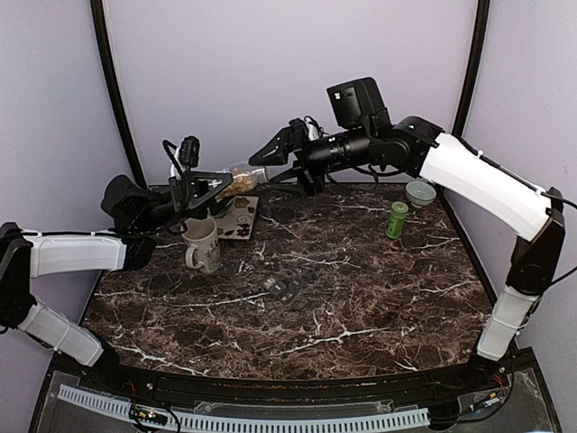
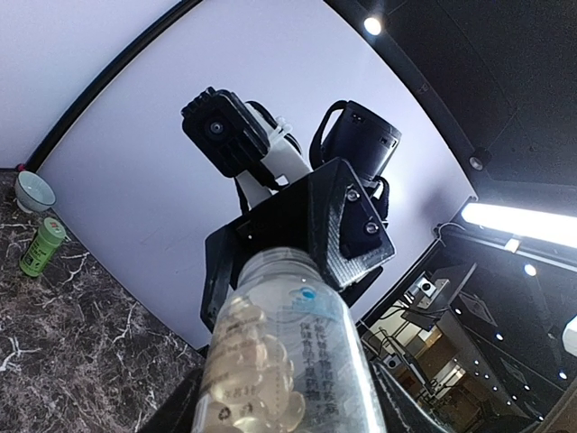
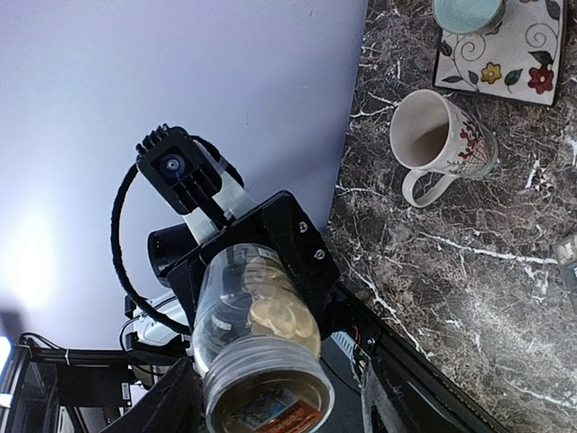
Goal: Sort the pills into containers
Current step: Screw the lid of the pill bottle onto the pill bottle.
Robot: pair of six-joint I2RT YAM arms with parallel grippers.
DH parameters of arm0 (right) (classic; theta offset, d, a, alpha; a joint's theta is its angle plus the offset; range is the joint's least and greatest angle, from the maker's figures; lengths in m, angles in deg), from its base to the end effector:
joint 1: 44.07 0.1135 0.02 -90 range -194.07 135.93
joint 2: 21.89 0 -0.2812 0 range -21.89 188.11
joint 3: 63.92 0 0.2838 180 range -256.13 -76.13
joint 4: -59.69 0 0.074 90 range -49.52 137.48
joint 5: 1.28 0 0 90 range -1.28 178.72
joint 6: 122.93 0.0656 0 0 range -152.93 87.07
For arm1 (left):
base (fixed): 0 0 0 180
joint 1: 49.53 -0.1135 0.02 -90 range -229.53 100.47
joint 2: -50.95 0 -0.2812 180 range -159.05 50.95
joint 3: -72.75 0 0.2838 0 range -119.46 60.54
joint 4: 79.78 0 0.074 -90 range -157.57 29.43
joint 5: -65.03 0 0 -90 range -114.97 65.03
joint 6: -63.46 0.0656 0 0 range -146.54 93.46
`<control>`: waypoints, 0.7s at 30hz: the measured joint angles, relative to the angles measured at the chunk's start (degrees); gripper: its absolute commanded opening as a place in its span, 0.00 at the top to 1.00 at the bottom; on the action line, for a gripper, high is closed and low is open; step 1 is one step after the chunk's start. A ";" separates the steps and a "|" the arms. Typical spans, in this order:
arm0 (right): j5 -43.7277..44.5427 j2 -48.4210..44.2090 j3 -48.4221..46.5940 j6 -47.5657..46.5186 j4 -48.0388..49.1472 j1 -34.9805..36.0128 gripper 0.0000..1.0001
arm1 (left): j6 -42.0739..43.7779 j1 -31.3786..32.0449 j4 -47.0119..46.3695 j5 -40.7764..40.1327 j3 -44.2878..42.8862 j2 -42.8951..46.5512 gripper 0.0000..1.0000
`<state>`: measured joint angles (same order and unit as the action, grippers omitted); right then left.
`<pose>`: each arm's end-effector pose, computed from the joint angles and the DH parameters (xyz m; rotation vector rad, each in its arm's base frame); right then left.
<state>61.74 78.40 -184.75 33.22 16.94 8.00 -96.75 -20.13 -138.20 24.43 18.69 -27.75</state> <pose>0.2584 0.3800 0.4397 -0.0886 2.3981 1.6577 0.2542 -0.2004 0.3358 0.5042 1.3611 -1.8994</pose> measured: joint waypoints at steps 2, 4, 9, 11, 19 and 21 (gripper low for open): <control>0.33 0.13 -1.25 -1.20 -1.07 0.00 0.37 | -0.90 -0.15 -1.22 0.02 0.00 -0.55 1.00; 0.68 0.35 -2.73 -2.38 -2.21 0.00 0.35 | -1.90 -0.31 -2.54 0.07 0.00 -1.36 1.00; 1.09 1.09 -5.07 -4.68 -3.91 0.00 0.27 | -3.61 -0.68 -4.52 0.35 0.00 -2.82 1.00; 1.05 1.57 -5.84 -5.86 -4.57 0.00 0.25 | -4.09 -0.72 -4.81 0.66 0.00 -3.17 1.00; 1.05 3.02 -7.89 -8.61 -7.10 0.00 0.18 | -5.73 -1.29 -6.23 1.14 0.00 -4.42 1.00; 1.07 3.04 -7.98 -8.94 -7.45 0.00 0.18 | -6.23 -1.51 -6.93 1.20 0.00 -4.85 1.00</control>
<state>62.81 81.44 -192.73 24.28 9.48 8.00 -102.98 -21.63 -145.13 25.64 18.69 -32.60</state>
